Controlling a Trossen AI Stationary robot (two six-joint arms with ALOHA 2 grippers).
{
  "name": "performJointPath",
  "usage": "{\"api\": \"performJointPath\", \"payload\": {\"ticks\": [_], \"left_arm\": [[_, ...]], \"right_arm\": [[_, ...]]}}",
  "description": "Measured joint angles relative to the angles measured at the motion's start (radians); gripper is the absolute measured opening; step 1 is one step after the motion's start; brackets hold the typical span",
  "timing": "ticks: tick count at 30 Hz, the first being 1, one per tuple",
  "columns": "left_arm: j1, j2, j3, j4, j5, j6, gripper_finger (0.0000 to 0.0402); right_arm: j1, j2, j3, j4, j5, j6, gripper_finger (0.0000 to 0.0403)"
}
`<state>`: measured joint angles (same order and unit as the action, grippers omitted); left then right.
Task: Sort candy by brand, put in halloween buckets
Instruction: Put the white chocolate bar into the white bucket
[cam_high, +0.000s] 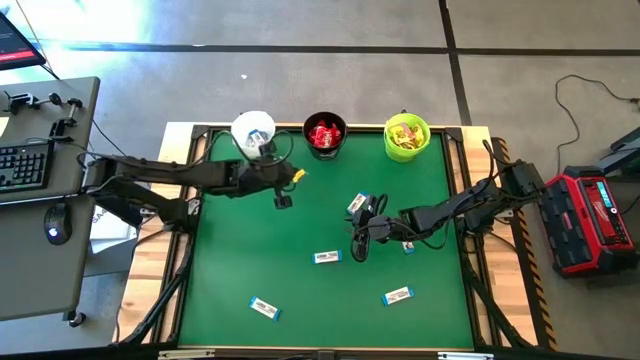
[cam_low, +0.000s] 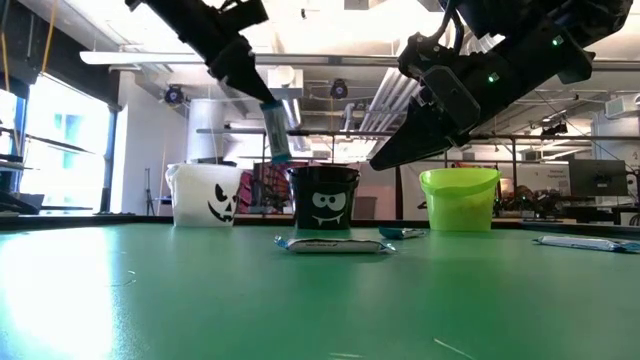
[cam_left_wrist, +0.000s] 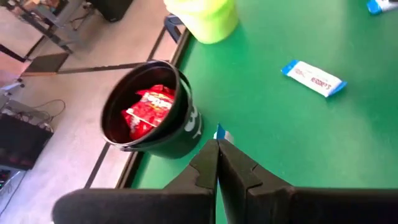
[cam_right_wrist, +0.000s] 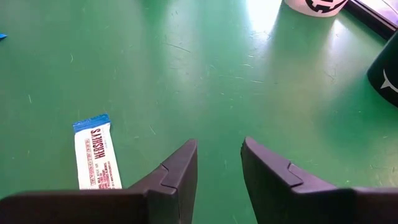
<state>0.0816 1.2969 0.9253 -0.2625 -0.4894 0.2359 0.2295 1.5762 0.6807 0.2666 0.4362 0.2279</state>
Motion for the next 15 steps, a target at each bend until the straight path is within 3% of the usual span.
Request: {"api": "performJointPath", "payload": {"ticks": [15], "left_arm": [[0.037,-0.158,0.000,-0.038,-0.022,-0.024,0.0000]], "right_arm": [[0.000,0.000,0.000,0.000,0.000,0.000,0.0115]]}}
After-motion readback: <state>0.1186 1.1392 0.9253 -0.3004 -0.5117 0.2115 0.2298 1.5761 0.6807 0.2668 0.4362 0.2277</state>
